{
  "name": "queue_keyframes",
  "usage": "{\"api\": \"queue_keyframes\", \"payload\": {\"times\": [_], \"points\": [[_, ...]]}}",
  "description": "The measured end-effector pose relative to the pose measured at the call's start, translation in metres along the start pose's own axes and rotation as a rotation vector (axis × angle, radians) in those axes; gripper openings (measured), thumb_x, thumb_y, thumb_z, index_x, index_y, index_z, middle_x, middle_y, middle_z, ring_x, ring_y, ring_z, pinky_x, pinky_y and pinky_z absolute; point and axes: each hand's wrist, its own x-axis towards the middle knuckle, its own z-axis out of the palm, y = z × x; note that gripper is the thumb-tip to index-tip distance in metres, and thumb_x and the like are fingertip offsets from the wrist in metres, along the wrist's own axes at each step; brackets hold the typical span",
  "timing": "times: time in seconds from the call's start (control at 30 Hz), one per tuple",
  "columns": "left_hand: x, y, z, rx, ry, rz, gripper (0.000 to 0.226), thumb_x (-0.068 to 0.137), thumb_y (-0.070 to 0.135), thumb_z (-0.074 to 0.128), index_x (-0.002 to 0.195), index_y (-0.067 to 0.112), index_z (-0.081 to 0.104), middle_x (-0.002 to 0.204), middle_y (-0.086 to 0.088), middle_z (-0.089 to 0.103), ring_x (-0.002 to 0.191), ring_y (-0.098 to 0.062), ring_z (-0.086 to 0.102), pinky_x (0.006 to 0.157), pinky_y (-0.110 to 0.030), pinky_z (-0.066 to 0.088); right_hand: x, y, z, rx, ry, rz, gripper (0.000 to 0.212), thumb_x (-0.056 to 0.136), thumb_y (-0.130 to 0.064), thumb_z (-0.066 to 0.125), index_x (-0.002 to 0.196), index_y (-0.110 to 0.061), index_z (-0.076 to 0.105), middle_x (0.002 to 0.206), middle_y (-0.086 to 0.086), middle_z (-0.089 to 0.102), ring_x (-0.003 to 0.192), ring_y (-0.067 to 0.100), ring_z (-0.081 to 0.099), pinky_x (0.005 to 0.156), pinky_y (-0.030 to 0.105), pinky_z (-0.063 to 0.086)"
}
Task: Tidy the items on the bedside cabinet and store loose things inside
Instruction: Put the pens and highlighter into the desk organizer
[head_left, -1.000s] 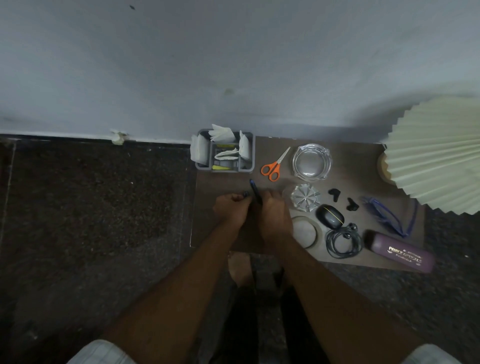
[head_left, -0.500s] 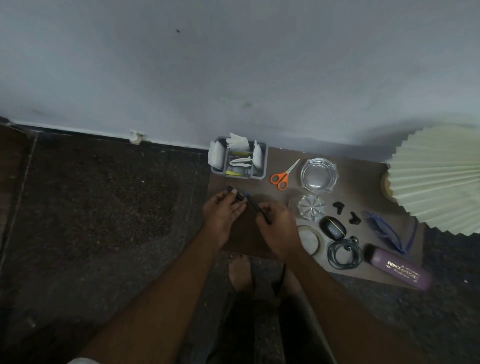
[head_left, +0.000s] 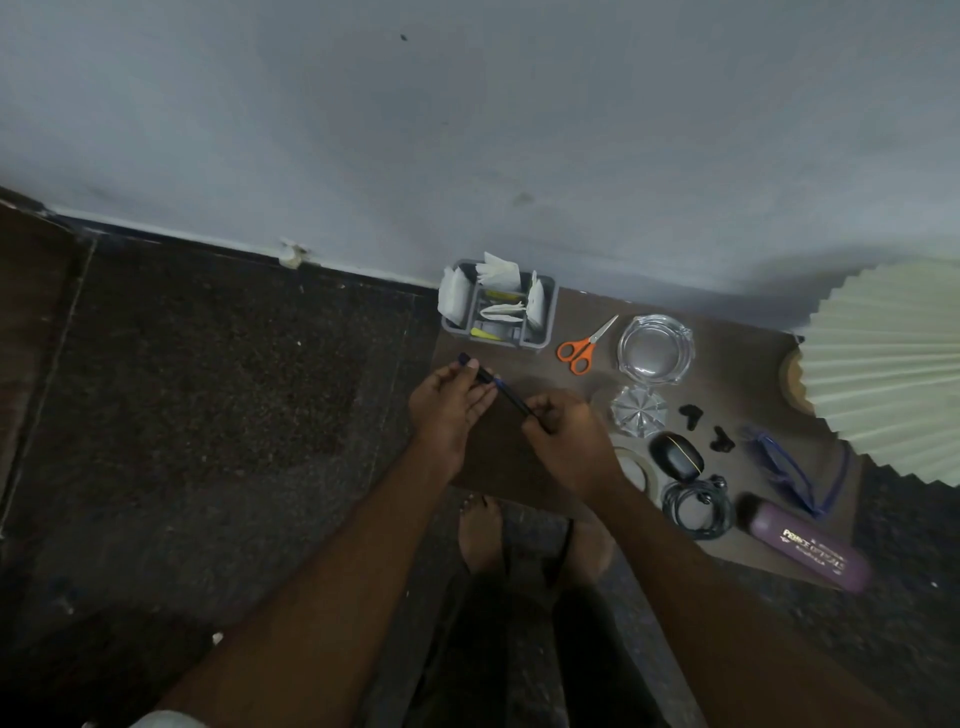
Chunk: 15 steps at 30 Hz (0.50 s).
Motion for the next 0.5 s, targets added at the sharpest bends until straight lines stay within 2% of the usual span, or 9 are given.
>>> {"api": "queue_keyframes", "payload": {"times": [0.2,0.27,0.37,0.43,0.5], "points": [[-0.003,-0.002,0.002,0.009,0.017,0.027,0.016,0.097,0.005,0.061,0.111,0.005,0.053,0.102,-0.022,0.068,0.085,-0.026,0.071,0.08,-0.031,0.06,0.0,0.005,0.0,-0.007,0.003,-0.036,0.017,0.079,-0.01,0.07,0.095,-0.016,0.072,0.089,-0.012,0.06,0.082,0.003,0.053,0.073,0.017,0.037],[-0.004,-0.002,0.003,0.021,0.028,0.043,0.019,0.097,0.006,0.061,0.114,0.004,0.054,0.104,-0.022,0.068,0.083,-0.024,0.072,0.08,-0.031,0.06,0.001,0.006,0.001,-0.006,-0.008,-0.03,0.017,0.079,-0.011,0.07,0.096,-0.016,0.072,0.089,-0.011,0.063,0.081,0.003,0.054,0.073,0.017,0.039],[-0.005,-0.006,0.008,0.058,0.0,0.039,0.015,0.096,0.007,0.062,0.11,0.007,0.056,0.097,-0.018,0.07,0.073,-0.018,0.074,0.073,-0.027,0.06,0.001,0.005,0.001,0.04,-0.044,-0.005,0.015,0.082,-0.011,0.068,0.095,-0.017,0.072,0.076,-0.013,0.065,0.07,0.006,0.06,0.066,0.023,0.045],[-0.007,-0.007,0.01,0.113,-0.024,0.02,0.007,0.095,0.009,0.064,0.1,0.011,0.06,0.092,-0.013,0.072,0.072,-0.016,0.074,0.072,-0.025,0.06,0.003,0.002,0.001,0.149,-0.072,0.054,0.015,0.085,-0.007,0.065,0.09,-0.02,0.071,0.069,-0.01,0.068,0.06,0.009,0.063,0.06,0.027,0.051],[-0.007,-0.008,0.01,0.177,-0.054,0.004,0.004,0.094,0.011,0.066,0.095,0.013,0.063,0.093,-0.01,0.075,0.077,-0.016,0.074,0.073,-0.025,0.06,0.006,-0.001,0.0,0.363,-0.1,0.157,0.022,0.088,-0.001,0.062,0.084,-0.022,0.069,0.065,-0.007,0.068,0.048,0.006,0.059,0.048,0.022,0.049]]}}
